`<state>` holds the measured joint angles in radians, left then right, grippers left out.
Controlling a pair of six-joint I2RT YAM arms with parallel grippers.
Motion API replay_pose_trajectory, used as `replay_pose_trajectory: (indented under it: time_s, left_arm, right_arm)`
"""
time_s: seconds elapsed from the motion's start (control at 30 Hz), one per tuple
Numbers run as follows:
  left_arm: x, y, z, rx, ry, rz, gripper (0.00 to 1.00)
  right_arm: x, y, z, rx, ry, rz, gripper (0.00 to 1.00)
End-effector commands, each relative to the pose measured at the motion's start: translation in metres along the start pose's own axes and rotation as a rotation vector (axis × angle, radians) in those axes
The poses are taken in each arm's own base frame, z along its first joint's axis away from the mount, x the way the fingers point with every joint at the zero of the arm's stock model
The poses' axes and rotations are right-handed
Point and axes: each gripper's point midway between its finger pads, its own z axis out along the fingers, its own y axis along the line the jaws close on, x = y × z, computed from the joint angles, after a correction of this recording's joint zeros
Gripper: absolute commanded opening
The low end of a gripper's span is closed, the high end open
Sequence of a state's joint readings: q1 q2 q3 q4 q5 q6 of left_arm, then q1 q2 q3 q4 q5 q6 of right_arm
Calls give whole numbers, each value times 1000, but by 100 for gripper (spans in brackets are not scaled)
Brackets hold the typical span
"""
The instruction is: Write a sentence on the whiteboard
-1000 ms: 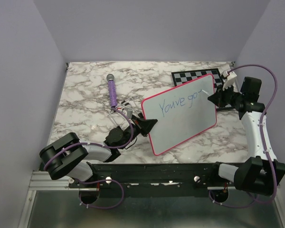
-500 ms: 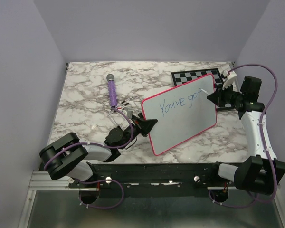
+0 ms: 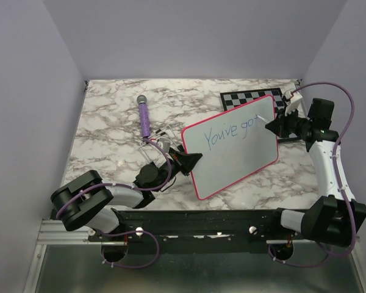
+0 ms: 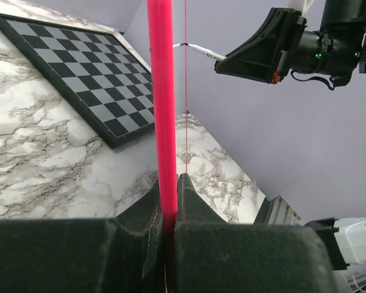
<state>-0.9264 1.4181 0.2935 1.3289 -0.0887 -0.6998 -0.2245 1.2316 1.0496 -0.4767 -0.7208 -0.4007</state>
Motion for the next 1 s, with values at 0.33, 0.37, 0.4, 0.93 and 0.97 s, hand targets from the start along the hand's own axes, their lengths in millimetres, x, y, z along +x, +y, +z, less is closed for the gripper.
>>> replay_pose_trajectory:
  time_s: [0.33, 0.37, 0.4, 0.93, 0.97]
  left_arm:
    - [22, 1, -4, 29, 85, 63, 0]
    - [22, 1, -4, 28, 87, 63, 0]
    - [22, 1, -4, 29, 85, 63, 0]
    - [22, 2, -6, 28, 83, 63, 0]
    - [22, 1, -7, 30, 84, 63, 0]
  right_arm:
    - [31, 15, -7, -41, 82, 14, 1]
    - [33, 15, -7, -38, 86, 13, 1]
    - [35, 14, -7, -33, 97, 17, 1]
    - [46, 0, -11, 54, 156, 28, 1]
    - [45, -1, -11, 59, 154, 29, 0]
